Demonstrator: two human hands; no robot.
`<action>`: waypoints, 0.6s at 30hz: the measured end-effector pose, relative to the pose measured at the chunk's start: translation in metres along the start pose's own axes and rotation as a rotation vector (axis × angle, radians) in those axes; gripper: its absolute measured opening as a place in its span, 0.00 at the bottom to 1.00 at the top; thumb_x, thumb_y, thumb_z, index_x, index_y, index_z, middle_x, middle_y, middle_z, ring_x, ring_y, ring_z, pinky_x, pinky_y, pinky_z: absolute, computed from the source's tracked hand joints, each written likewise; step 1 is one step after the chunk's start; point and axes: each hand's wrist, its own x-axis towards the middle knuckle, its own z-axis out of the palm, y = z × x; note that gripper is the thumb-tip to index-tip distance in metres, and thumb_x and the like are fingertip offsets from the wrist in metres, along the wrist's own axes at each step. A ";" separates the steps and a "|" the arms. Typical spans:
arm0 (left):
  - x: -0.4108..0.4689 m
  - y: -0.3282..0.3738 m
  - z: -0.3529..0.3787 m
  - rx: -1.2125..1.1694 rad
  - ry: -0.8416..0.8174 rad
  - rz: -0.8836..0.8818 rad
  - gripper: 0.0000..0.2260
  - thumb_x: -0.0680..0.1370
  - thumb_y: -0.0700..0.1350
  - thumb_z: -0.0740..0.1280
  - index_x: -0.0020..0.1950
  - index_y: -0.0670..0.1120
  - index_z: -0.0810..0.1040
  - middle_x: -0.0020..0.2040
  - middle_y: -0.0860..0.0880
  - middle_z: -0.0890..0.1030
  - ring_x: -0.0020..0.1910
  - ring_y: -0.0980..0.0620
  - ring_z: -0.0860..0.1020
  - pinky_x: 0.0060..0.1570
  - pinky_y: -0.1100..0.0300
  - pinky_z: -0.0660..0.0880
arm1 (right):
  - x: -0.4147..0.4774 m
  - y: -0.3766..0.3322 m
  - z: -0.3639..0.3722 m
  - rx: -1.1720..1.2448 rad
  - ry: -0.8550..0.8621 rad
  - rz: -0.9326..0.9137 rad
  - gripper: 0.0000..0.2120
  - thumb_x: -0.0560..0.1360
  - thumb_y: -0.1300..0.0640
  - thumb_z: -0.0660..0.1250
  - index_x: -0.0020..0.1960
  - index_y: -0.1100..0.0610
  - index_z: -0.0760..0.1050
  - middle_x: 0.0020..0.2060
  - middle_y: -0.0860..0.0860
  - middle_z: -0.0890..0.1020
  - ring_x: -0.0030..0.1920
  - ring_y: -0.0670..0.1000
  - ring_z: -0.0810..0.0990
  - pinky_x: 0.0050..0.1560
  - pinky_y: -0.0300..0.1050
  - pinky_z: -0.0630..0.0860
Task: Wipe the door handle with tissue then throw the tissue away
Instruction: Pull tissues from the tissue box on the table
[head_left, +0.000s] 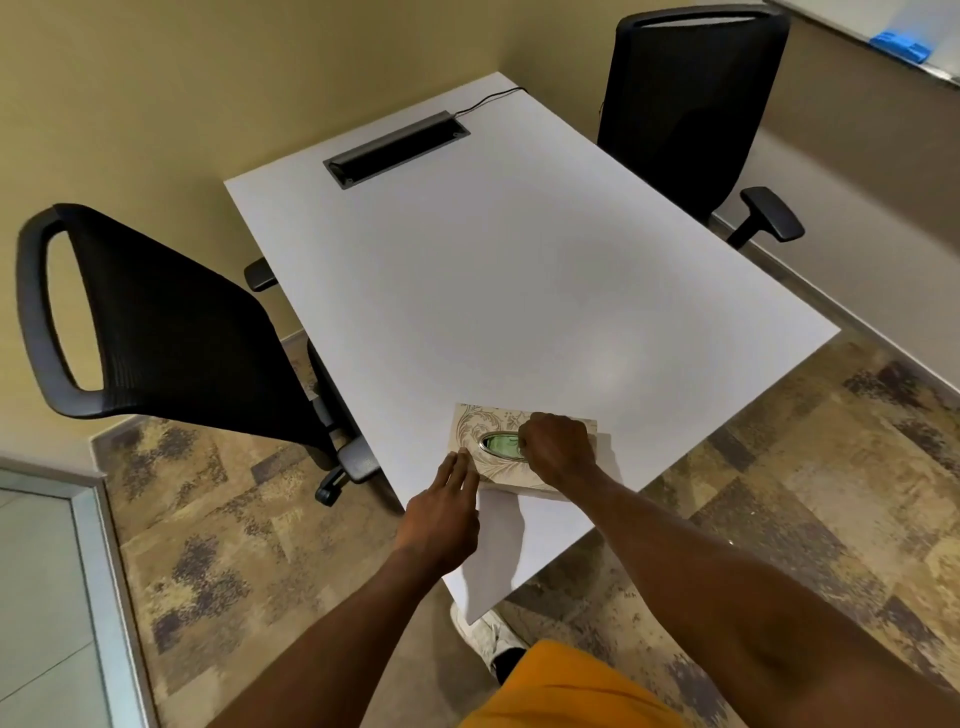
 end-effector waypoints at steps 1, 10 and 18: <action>0.000 0.000 0.000 -0.007 0.002 -0.001 0.31 0.88 0.50 0.62 0.89 0.45 0.56 0.93 0.46 0.51 0.93 0.47 0.48 0.68 0.46 0.84 | 0.002 0.000 -0.001 -0.019 -0.004 -0.025 0.10 0.81 0.58 0.66 0.58 0.56 0.84 0.56 0.53 0.86 0.57 0.58 0.84 0.52 0.50 0.82; -0.002 0.001 -0.001 -0.056 -0.038 -0.020 0.38 0.88 0.52 0.64 0.92 0.47 0.46 0.93 0.49 0.42 0.93 0.49 0.41 0.78 0.44 0.77 | 0.000 0.008 0.002 0.285 0.016 0.048 0.10 0.77 0.53 0.68 0.51 0.57 0.84 0.51 0.53 0.85 0.54 0.56 0.83 0.50 0.49 0.79; -0.006 0.002 -0.009 -0.086 -0.085 -0.022 0.42 0.87 0.52 0.66 0.92 0.45 0.43 0.92 0.49 0.37 0.92 0.49 0.38 0.79 0.41 0.76 | -0.001 0.021 -0.009 1.103 0.056 0.282 0.07 0.77 0.61 0.72 0.42 0.53 0.86 0.41 0.48 0.88 0.45 0.49 0.85 0.48 0.49 0.82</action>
